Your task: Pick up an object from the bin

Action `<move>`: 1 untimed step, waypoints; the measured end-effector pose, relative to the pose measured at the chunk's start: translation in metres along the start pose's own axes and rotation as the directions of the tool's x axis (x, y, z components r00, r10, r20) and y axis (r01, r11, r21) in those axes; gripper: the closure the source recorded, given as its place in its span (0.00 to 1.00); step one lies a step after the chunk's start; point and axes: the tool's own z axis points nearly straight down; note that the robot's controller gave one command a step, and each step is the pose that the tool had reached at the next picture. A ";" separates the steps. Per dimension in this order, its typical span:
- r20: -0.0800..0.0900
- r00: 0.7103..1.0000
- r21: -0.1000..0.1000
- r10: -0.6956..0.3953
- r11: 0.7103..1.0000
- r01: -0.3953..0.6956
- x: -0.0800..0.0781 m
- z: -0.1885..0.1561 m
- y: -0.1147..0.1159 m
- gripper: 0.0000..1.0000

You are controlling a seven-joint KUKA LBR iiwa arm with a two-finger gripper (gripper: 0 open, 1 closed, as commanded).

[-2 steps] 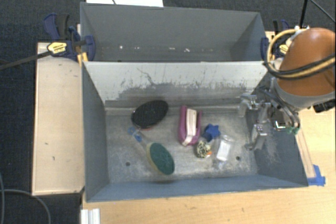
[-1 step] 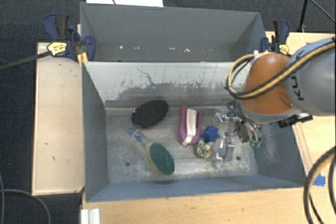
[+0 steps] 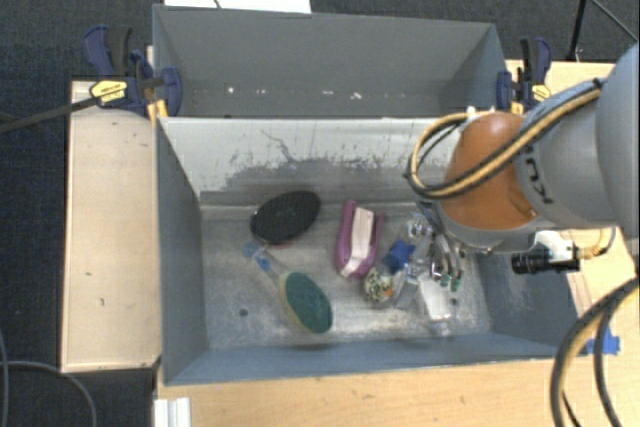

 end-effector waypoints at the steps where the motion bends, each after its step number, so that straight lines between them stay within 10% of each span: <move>1: 0.000 1.000 0.001 -0.005 1.000 0.005 0.000 0.000 -0.001 1.00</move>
Offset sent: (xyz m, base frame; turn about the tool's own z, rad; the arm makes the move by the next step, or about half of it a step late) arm 0.0000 0.0000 0.0000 0.0000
